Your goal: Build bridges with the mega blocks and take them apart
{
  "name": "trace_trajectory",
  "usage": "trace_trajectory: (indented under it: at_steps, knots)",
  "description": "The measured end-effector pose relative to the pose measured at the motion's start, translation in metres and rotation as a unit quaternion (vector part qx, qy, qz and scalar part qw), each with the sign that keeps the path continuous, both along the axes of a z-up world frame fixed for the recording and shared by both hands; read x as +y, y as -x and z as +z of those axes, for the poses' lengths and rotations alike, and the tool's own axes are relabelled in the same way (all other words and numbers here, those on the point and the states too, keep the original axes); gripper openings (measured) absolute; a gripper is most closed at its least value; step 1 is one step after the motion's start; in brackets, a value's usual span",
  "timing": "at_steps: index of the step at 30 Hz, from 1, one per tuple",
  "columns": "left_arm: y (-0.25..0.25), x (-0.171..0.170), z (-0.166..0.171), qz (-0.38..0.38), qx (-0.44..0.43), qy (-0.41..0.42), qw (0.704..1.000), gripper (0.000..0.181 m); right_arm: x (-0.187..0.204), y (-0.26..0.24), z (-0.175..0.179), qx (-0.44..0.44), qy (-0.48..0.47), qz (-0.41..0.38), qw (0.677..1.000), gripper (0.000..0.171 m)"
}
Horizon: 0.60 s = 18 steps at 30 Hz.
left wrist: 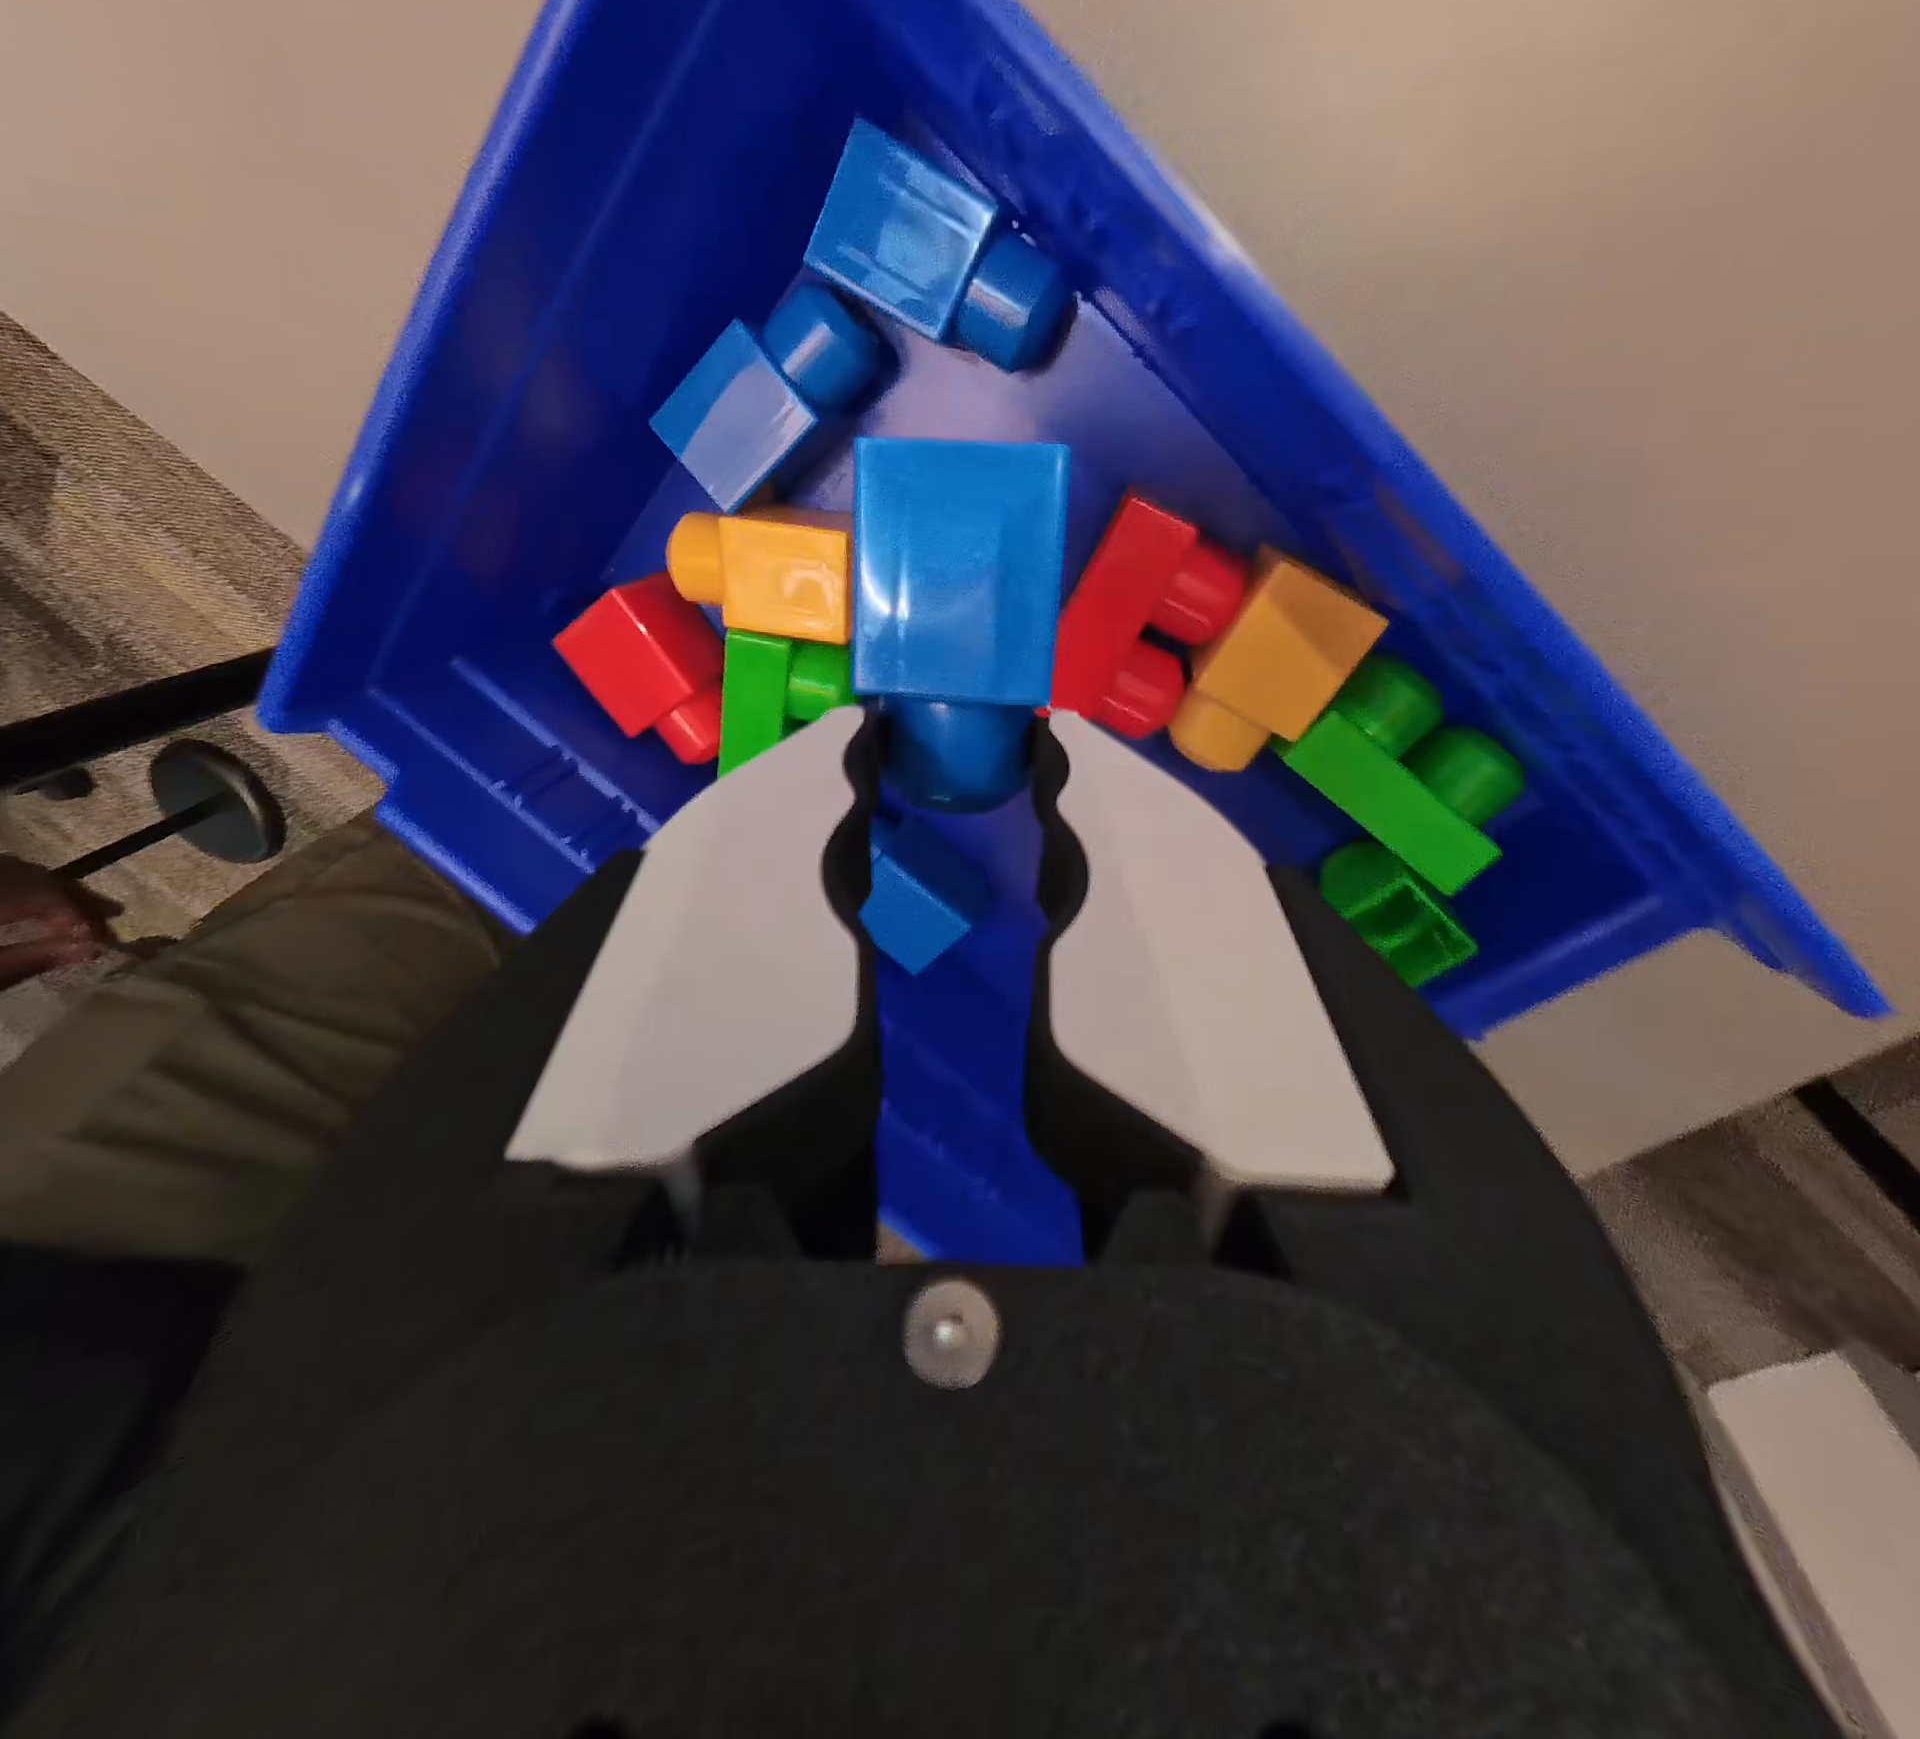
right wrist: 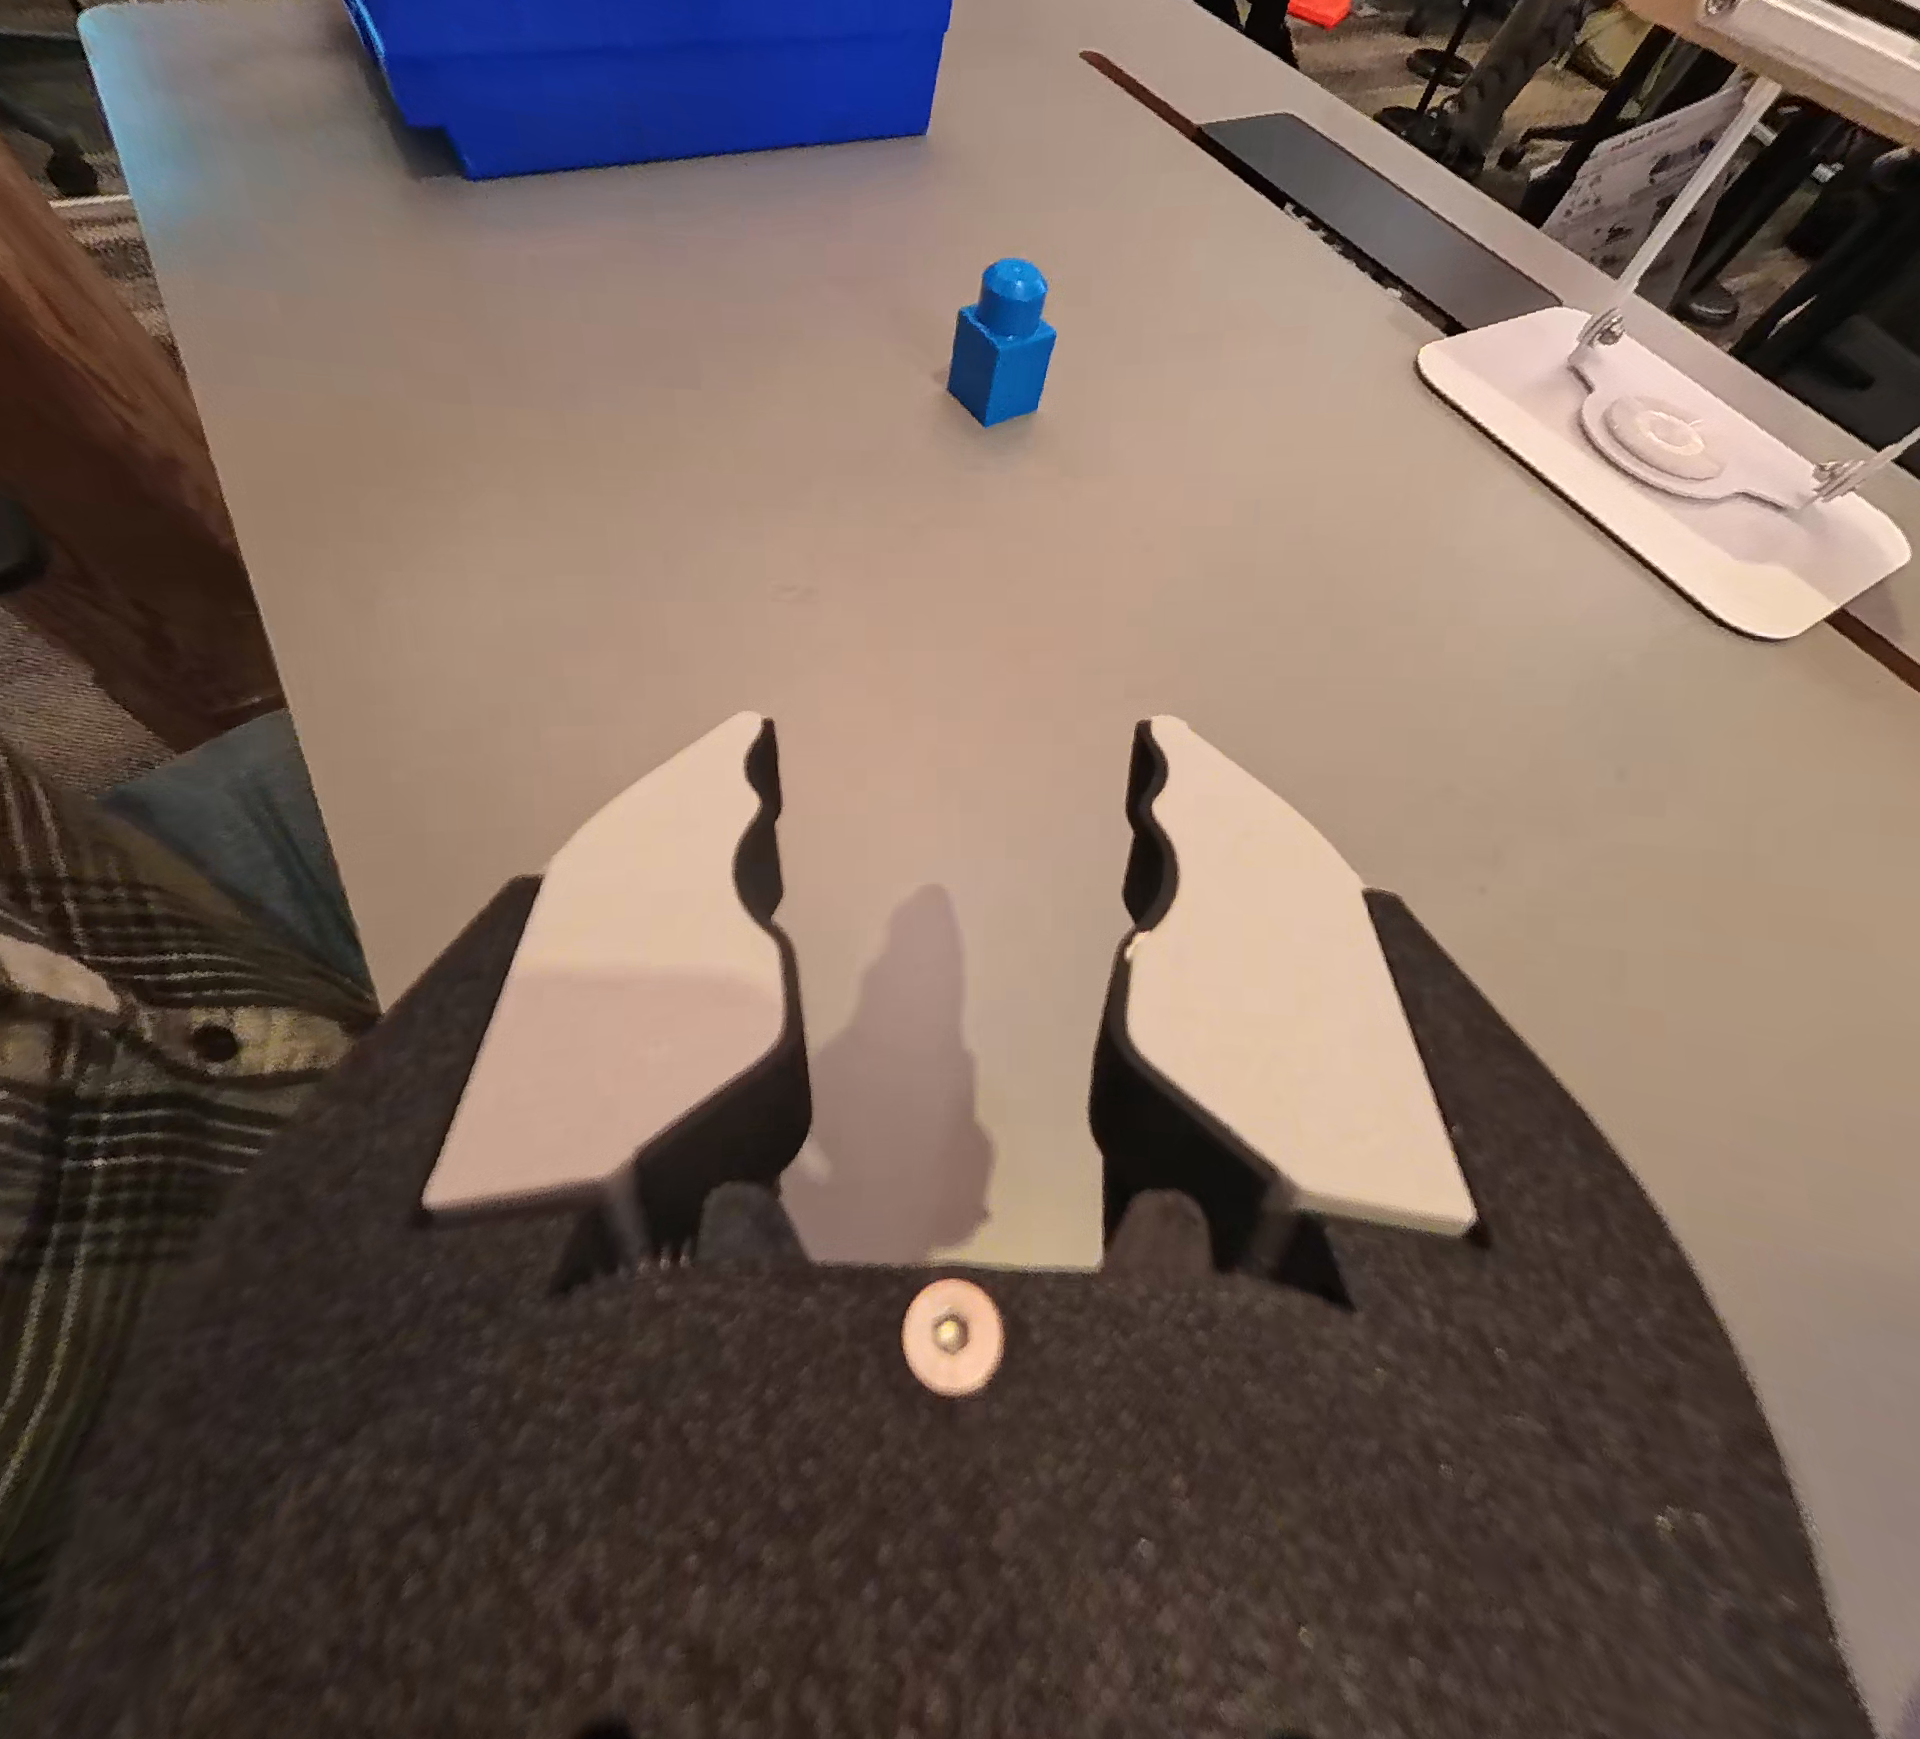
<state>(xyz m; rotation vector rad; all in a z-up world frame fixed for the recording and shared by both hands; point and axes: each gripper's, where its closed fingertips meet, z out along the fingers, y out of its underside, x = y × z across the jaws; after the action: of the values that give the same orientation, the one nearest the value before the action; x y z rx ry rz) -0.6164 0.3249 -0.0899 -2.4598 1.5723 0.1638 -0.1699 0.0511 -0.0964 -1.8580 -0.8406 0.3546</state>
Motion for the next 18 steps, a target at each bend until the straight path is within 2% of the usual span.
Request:
trace_trajectory:
  at_steps: [5,9,14,18]
  knots:
    - [-0.028,-0.013,0.032,-0.027,0.031,0.003,0.999,0.028,-0.006,-0.005,0.000,0.003,-0.002,-0.001,1.000,0.063]
    - [-0.058,-0.024,0.046,-0.059,0.078,0.011,0.995,0.028,-0.009,-0.011,0.002,0.006,-0.004,-0.006,1.000,0.062]
    - [-0.104,-0.044,0.038,-0.095,0.164,0.068,0.980,0.028,-0.015,-0.015,0.005,0.012,-0.011,-0.006,1.000,0.062]
    - [-0.130,-0.051,0.021,-0.115,0.254,0.114,0.954,0.028,-0.021,-0.020,0.006,0.010,-0.013,-0.007,1.000,0.062]
